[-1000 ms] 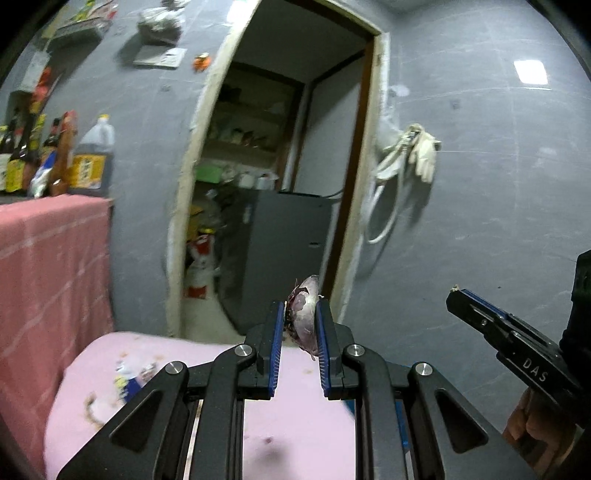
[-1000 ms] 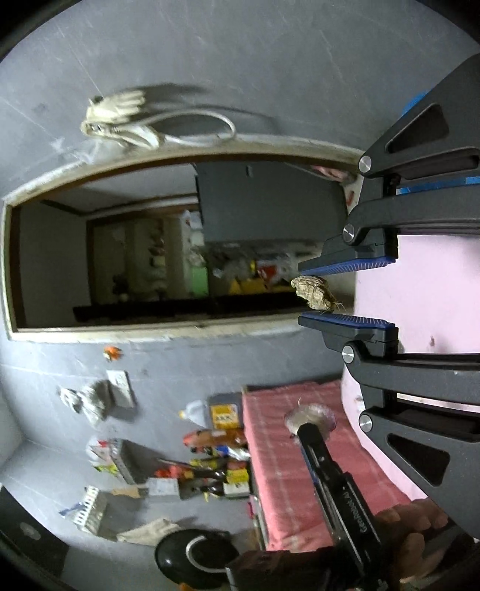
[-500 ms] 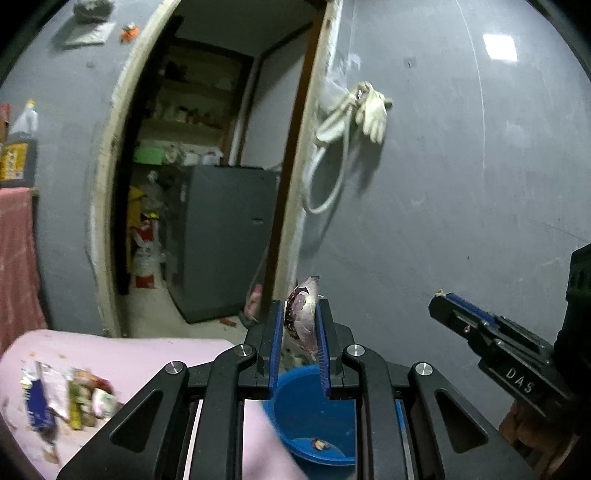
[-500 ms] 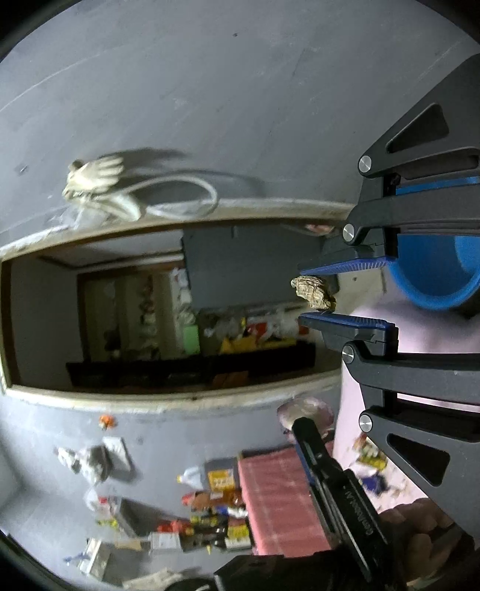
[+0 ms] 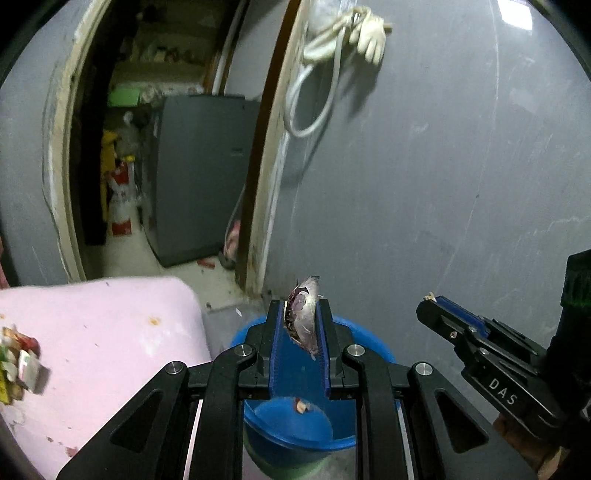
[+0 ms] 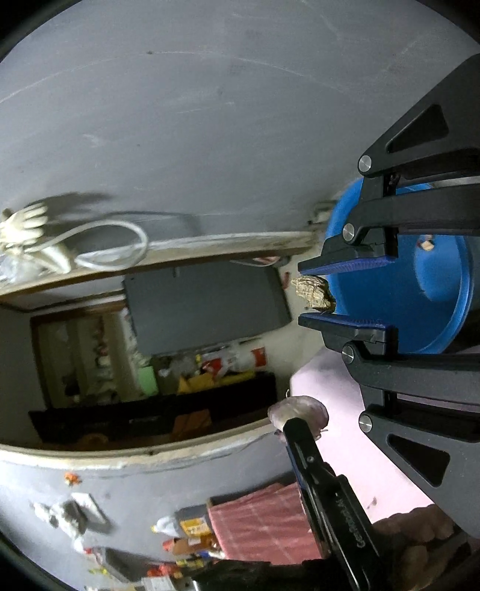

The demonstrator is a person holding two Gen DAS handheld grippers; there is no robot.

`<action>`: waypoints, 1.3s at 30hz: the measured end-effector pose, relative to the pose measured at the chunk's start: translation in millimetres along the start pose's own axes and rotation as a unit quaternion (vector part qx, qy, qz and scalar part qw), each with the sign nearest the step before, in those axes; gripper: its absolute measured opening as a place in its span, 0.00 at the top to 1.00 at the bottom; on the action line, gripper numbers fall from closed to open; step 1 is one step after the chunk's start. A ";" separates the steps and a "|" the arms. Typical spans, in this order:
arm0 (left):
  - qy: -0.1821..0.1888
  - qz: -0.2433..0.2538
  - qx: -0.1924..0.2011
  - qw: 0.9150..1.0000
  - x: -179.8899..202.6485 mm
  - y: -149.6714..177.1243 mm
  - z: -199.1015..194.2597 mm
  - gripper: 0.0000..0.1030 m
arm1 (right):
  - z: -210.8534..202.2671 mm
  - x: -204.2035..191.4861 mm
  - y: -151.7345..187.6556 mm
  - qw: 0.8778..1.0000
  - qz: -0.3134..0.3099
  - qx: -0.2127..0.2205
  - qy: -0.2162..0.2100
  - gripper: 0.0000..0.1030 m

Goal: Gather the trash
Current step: 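Open both grippers to drop the pieces into the blue basin, then move both grippers back over the trash pile on the table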

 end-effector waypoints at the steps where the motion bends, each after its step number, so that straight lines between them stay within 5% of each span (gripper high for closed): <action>1: 0.001 -0.001 -0.011 1.000 -0.9 3.6 7.4 0.86 | 4.7 3.1 4.0 1.000 0.004 -0.008 0.002 0.81; 13: 0.010 -0.018 -0.097 0.995 -7.9 39.7 59.4 0.86 | 42.4 19.5 34.8 0.996 0.029 -0.077 0.013 0.77; 25: 0.005 -0.033 -0.083 0.996 -17.7 31.6 45.7 0.80 | 29.6 23.9 22.7 0.997 0.036 -0.061 0.028 0.62; 31: -0.006 -0.039 -0.043 0.998 -30.8 15.1 11.3 0.63 | 10.1 8.5 -1.0 0.999 0.025 -0.023 0.030 0.47; 34: -0.022 -0.041 -0.018 0.999 -42.1 4.2 -12.7 0.46 | -1.2 -2.7 -14.9 0.999 0.021 0.002 0.026 0.28; 39: -0.059 -0.051 0.032 0.996 -67.4 -16.0 -58.5 0.19 | -21.1 -27.7 -38.4 0.999 0.013 0.046 0.014 0.14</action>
Point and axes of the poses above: each gripper's, at about its wrist camera, not at the fingertips, and z roughly the way its jaws point, x to its right, y to its underside, the point moved 8 cm from there along z, roughly the way its jaws point, and after that the axes turned 2 degrees about -x, right-handed, at the moved point
